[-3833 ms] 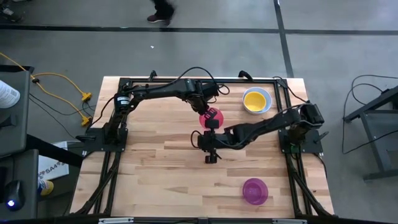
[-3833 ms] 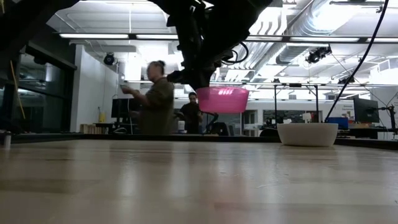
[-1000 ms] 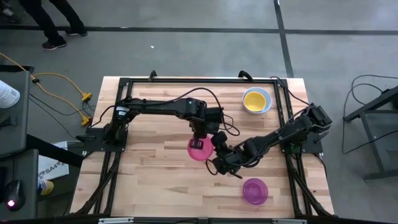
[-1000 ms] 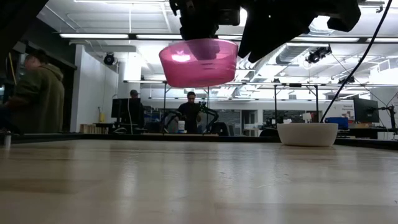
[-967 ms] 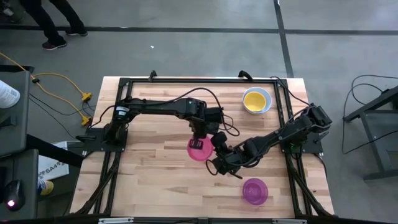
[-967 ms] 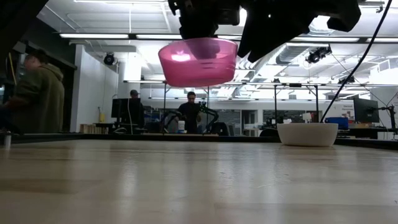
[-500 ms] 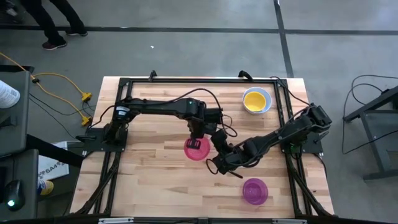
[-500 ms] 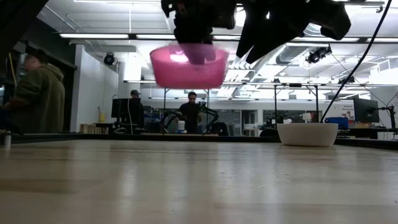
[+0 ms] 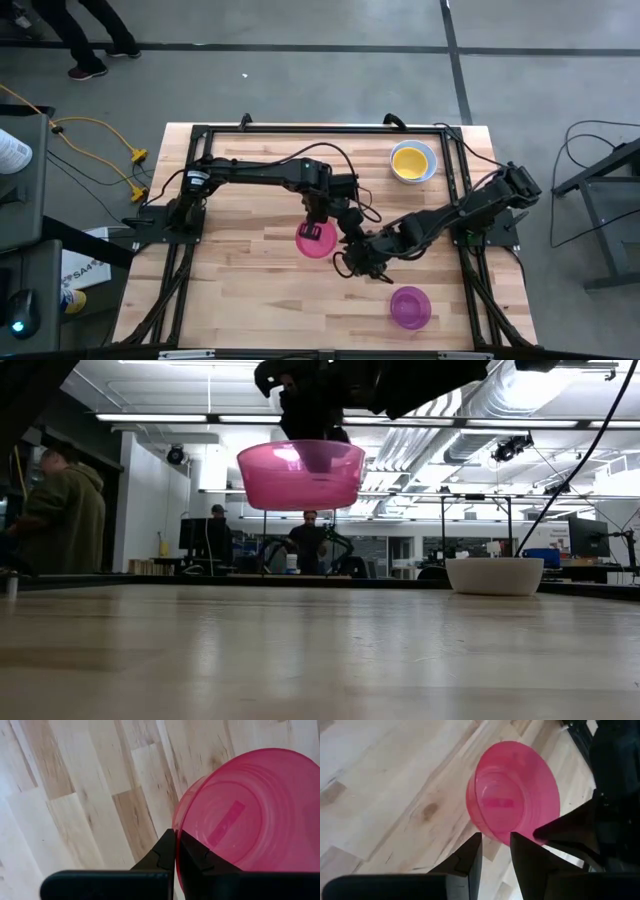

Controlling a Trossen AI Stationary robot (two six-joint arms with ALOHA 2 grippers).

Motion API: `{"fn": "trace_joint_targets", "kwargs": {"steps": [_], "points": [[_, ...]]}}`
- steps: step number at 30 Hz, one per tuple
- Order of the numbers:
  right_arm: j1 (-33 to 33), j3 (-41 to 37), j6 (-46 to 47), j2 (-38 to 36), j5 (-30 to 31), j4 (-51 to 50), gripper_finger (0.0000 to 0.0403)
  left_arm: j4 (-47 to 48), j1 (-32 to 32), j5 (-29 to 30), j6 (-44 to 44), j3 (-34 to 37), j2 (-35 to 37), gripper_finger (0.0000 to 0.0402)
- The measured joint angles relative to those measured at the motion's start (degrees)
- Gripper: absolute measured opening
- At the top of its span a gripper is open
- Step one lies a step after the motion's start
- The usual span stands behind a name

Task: Nest bowls inside each other
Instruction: Stack the pink bowl on top of the yellow bowl

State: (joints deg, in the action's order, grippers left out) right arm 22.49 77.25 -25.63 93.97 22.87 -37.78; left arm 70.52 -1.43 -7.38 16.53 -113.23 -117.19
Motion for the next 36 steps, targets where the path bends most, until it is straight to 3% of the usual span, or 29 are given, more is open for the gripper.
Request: {"fn": "trace_joint_targets", "kwargs": {"steps": [4,13,36], "points": [[-1.07,0.0,-0.1,0.04,-4.99,1.27,0.0094,-0.08,0.0,-0.36,1.25,0.0,0.0,0.0003],[-2.0,0.0,-2.06,0.07,-8.28,3.74,0.0094,-1.48,0.0,-3.45,3.99,0.0,0.0,0.0003],[-1.98,-4.69,-5.02,0.01,-9.56,9.98,0.0094,-2.33,-0.07,-3.16,8.38,0.0,-0.28,0.0003]]}}
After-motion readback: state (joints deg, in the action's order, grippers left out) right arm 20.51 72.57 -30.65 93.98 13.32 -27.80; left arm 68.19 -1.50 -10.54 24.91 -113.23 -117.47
